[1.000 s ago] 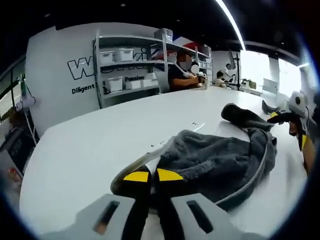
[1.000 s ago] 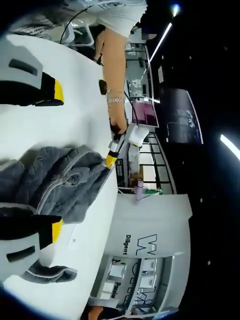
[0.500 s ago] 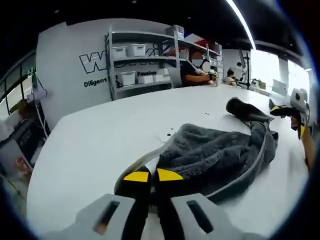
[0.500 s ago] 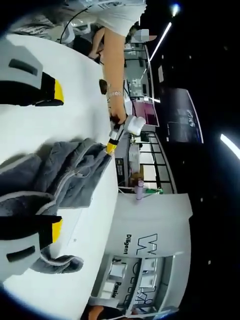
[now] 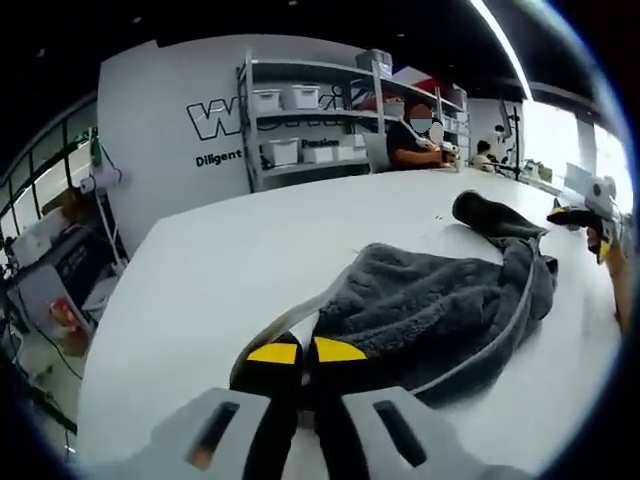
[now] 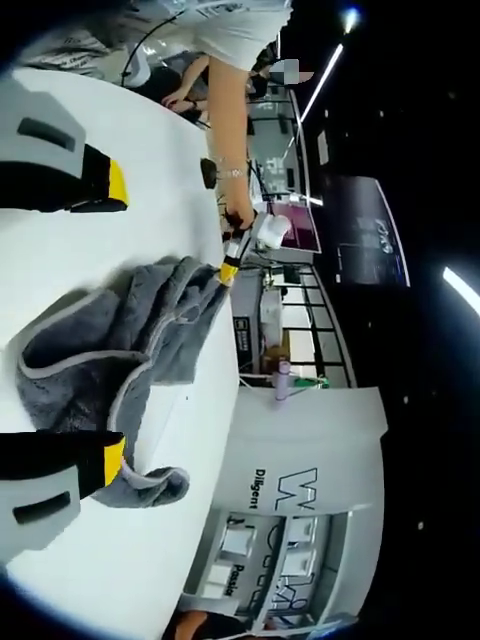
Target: Fold the towel on the table until its edges align and the towel forms a compact rectangular stack.
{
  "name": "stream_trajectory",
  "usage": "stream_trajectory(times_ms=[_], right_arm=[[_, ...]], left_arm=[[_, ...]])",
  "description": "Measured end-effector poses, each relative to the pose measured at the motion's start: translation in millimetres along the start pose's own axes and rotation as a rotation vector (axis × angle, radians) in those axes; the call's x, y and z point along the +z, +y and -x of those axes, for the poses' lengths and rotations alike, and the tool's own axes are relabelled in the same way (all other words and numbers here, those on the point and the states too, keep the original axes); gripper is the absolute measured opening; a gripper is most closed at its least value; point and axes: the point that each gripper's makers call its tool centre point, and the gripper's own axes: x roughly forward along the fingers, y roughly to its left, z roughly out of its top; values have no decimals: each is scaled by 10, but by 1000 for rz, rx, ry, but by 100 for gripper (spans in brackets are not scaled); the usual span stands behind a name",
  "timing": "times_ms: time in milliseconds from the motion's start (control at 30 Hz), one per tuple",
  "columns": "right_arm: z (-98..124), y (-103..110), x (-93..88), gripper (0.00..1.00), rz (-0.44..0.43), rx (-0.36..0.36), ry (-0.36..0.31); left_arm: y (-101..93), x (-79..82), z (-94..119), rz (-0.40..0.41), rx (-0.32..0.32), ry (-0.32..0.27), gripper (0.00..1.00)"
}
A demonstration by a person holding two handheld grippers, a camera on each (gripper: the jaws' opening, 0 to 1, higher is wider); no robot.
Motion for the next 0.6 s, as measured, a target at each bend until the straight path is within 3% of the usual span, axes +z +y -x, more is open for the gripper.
stream_trajectory(times_ms=[433, 600], right_arm=[[-27, 50, -34, 94, 4, 8, 11], [-32, 39, -47, 94, -2, 7, 12]], left_arm=[[350, -244, 344, -4, 103, 45, 5], [326, -298, 401, 5, 110, 50, 5]])
